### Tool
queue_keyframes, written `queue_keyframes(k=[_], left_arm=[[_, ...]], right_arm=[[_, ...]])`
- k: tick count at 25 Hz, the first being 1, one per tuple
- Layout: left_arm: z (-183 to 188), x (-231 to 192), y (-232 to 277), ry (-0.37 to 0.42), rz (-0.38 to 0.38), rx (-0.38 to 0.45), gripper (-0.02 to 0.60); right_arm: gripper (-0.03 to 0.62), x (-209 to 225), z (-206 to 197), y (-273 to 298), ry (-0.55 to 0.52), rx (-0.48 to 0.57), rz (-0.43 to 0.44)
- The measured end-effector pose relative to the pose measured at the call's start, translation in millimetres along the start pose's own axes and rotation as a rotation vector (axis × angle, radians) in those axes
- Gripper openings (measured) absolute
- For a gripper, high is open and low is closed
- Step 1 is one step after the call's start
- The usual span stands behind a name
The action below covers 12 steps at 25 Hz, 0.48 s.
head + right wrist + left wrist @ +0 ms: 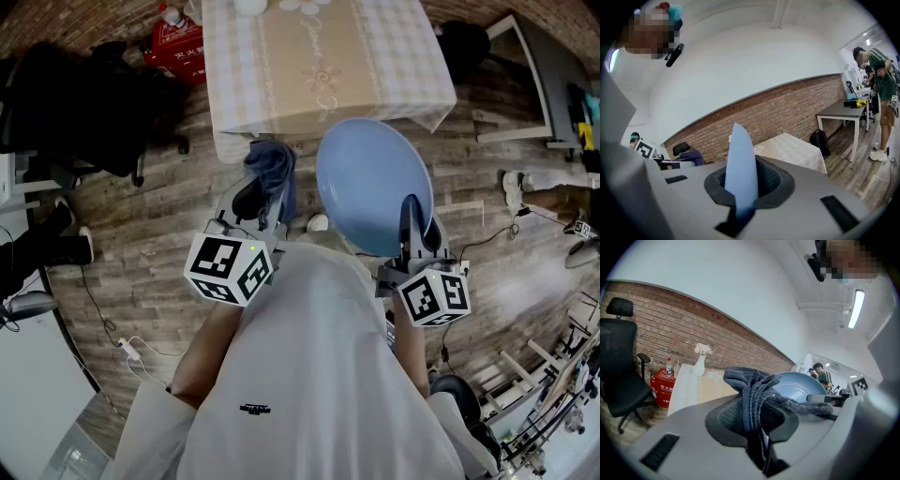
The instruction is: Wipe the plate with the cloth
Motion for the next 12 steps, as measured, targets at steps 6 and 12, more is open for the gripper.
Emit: queue_keyframes(k=[6, 12], left_arm=[[-4.6, 33.6, 8.3, -0.003, 0.034, 0.001, 0.061], [-10.1, 49.1, 16.8, 0.007, 0.061, -0.005, 0.061]], right_arm=[[0.060, 45.6, 15.6, -21.3, 0.030, 0.008, -0.016], [0.060, 79.1, 24.3, -33.1, 0.101, 0.039, -0.007]])
Point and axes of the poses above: the fingertips, and each gripper's own axes: y forward along the fingers, x to its right, z out of its top, the point moved 1 cm from there along -y, backward along the fingers, and after that the axes turned 15 degrees about -z, right-handed, at the moved point
